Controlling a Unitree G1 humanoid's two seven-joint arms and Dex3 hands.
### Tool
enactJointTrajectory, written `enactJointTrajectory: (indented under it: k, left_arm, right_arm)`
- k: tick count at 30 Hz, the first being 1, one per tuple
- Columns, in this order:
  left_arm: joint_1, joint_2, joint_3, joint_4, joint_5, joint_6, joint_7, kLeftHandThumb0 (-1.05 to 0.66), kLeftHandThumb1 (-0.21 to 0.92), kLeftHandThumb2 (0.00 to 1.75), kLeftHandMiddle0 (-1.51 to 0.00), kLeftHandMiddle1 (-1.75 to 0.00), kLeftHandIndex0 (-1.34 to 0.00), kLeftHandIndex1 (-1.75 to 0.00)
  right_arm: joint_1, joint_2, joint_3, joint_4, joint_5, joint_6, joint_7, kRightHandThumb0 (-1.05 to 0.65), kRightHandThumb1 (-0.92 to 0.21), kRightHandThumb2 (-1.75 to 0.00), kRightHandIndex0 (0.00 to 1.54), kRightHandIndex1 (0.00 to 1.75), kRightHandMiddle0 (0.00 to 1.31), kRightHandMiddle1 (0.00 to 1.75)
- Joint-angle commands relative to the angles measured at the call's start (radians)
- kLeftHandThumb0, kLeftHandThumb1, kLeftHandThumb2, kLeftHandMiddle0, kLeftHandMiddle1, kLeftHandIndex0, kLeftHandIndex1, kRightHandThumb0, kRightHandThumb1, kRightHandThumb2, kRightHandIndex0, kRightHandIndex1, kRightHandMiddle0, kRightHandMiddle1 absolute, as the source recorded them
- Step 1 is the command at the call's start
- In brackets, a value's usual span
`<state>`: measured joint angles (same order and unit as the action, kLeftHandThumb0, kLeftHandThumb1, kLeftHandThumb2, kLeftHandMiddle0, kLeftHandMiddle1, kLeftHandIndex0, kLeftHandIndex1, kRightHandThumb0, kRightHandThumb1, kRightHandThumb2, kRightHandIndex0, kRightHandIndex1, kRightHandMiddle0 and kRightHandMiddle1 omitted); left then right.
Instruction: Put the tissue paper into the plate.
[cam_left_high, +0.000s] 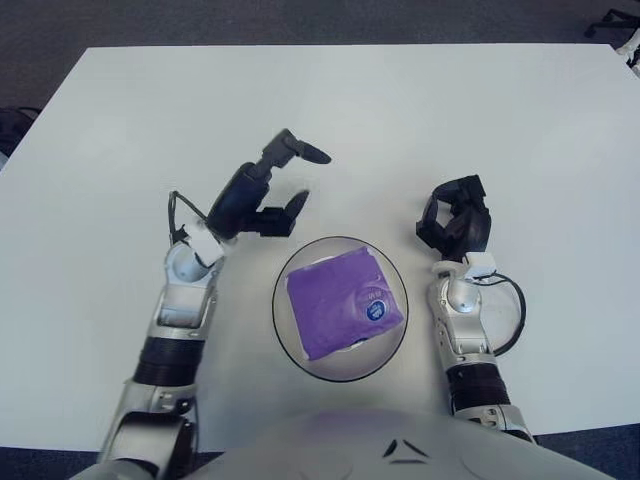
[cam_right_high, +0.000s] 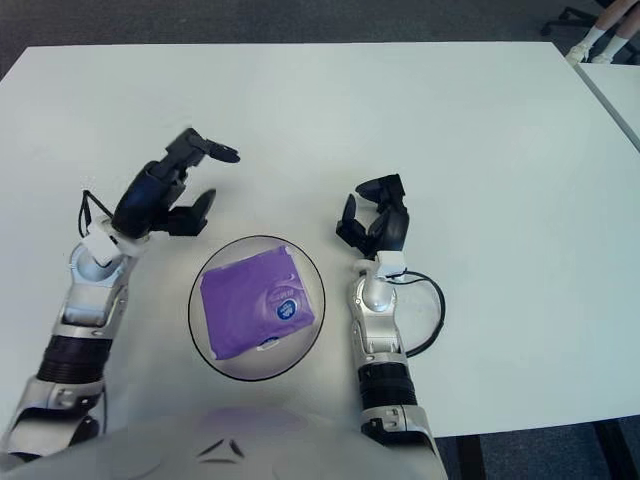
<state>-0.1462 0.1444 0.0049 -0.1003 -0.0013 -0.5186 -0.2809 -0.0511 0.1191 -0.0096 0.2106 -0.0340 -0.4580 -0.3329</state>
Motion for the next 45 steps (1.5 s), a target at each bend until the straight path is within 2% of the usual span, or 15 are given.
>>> enactJointTrajectory:
  k: [1, 6, 9, 22, 32, 45]
  left_arm:
    - [0.030, -0.094, 0.062, 0.038, -0.043, 0.025, 0.138, -0.42, 0.55, 1.04, -0.81, -1.74, -0.43, -1.74]
    - [0.046, -0.142, 0.077, 0.007, -0.134, 0.120, 0.170, -0.43, 0.48, 1.11, -0.89, -1.75, -0.48, -1.75]
    - [0.057, -0.166, 0.088, -0.014, -0.148, 0.168, 0.206, -0.44, 0.45, 1.15, -0.90, -1.75, -0.50, -1.75]
    - [0.089, -0.197, 0.114, -0.040, -0.069, 0.295, 0.344, -0.45, 0.41, 1.20, -0.89, -1.75, -0.53, -1.75]
    - [0.115, -0.221, 0.128, -0.007, -0.044, 0.334, 0.413, -0.45, 0.41, 1.20, -0.86, -1.75, -0.53, -1.75]
    - [0.146, -0.200, 0.135, 0.046, 0.014, 0.347, 0.439, -0.44, 0.45, 1.16, -0.84, -1.75, -0.50, -1.75]
  right_arm:
    - [0.090, 0.049, -0.033, 0.162, 0.053, 0.026, 0.010, -0.41, -0.56, -1.02, 0.65, 1.67, 0.42, 1.75]
    - [0.085, 0.048, -0.037, 0.168, 0.060, 0.025, 0.019, -0.41, -0.56, -1.02, 0.66, 1.67, 0.42, 1.75]
    - [0.080, 0.046, -0.041, 0.176, 0.062, 0.024, 0.026, -0.41, -0.56, -1.02, 0.66, 1.67, 0.43, 1.75]
    - [0.067, 0.049, -0.056, 0.203, 0.071, -0.003, 0.048, -0.41, -0.55, -1.03, 0.66, 1.67, 0.43, 1.75]
    - [0.063, 0.050, -0.062, 0.205, 0.071, 0.002, 0.055, -0.41, -0.54, -1.03, 0.67, 1.66, 0.43, 1.75]
    - [0.061, 0.058, -0.066, 0.204, 0.070, 0.003, 0.050, -0.42, -0.53, -1.05, 0.68, 1.65, 0.44, 1.75]
